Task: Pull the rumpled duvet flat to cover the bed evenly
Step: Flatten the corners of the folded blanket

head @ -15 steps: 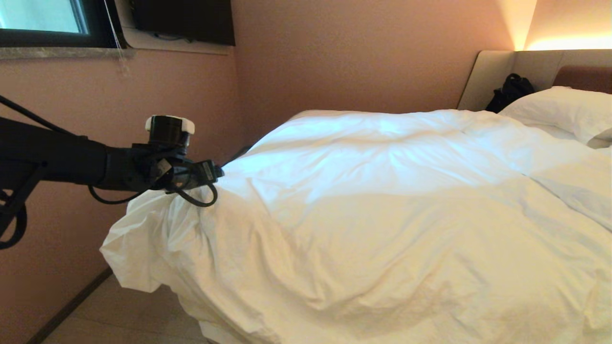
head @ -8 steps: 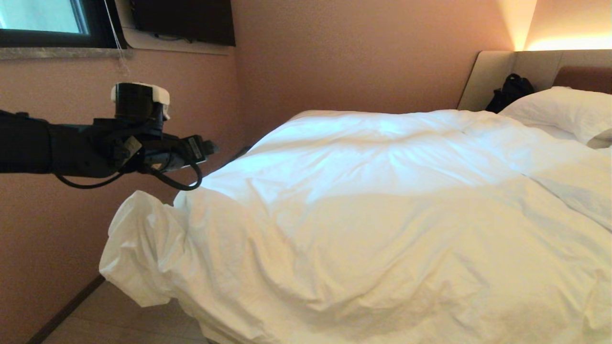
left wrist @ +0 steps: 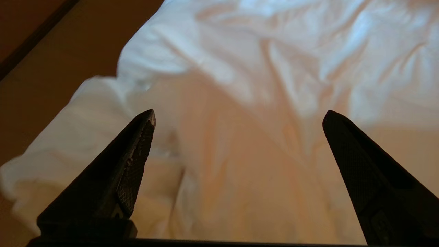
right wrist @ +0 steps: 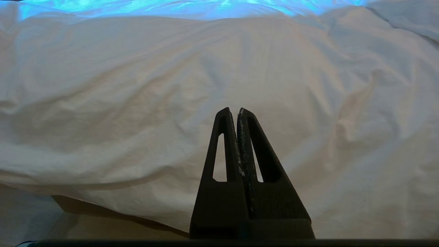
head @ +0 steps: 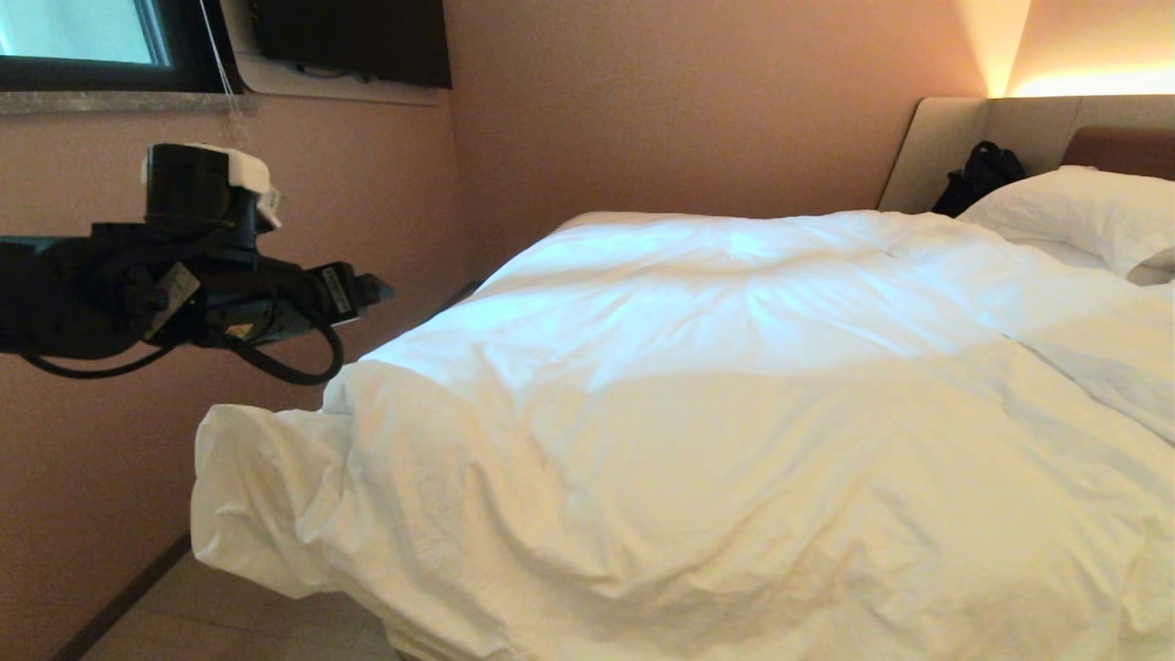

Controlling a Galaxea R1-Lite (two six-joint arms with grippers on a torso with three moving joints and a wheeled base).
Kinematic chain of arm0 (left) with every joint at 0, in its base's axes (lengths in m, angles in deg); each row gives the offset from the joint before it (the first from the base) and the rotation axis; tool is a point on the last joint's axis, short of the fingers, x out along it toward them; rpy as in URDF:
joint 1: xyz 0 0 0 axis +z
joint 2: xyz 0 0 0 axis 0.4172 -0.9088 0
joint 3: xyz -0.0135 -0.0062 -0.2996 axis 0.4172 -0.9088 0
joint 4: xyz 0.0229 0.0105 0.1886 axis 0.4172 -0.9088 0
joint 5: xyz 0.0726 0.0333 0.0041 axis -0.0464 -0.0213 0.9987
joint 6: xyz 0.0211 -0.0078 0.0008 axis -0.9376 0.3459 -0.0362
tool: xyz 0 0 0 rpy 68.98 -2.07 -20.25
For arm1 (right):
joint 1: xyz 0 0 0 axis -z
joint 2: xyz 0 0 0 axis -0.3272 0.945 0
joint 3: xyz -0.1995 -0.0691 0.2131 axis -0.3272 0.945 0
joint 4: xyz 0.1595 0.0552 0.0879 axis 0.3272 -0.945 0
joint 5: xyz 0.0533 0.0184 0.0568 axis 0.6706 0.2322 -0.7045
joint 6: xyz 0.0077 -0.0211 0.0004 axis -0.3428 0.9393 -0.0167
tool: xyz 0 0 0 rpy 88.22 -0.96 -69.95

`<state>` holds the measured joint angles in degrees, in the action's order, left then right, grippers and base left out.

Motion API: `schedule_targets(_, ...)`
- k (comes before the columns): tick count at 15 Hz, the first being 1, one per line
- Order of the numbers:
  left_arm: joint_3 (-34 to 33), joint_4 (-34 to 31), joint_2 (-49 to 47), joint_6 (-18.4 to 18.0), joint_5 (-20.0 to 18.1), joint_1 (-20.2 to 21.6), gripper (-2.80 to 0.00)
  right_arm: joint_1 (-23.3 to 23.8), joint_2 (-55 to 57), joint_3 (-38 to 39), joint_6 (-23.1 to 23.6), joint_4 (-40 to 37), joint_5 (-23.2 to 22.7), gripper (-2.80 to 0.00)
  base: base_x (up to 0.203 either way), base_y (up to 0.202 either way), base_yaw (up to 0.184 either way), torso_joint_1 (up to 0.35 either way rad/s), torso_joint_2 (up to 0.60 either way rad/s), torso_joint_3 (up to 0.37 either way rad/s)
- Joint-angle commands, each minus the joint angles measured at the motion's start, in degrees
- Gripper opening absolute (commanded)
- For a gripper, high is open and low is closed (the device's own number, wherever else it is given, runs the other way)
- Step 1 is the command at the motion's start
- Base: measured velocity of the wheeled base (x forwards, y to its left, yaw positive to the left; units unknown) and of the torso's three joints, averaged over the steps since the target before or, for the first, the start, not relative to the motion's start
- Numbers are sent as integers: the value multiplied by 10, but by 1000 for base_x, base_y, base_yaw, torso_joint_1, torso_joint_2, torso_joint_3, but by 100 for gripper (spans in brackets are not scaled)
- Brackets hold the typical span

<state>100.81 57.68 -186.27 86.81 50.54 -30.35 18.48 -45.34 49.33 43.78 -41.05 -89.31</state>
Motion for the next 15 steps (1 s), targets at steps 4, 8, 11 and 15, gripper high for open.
schedule_targets(4, -108, -46, 107, -23, -13, 65, 0, 0, 1, 0, 0, 0, 0, -280, 0, 0, 0, 0, 0, 0)
schedule_targets(8, -204, -47, 152, -118, -114, 179, 0, 0, 1, 0, 0, 0, 0, -280, 0, 0, 0, 0, 0, 0)
schedule_targets(11, -239, -52, 156, -153, -195, 241, 0, 0, 1, 0, 0, 0, 0, -280, 0, 0, 0, 0, 0, 0)
schedule_targets(15, -259, -54, 119, -159, -237, 248, 0, 0, 1, 0, 0, 0, 0, -280, 0, 0, 0, 0, 0, 0)
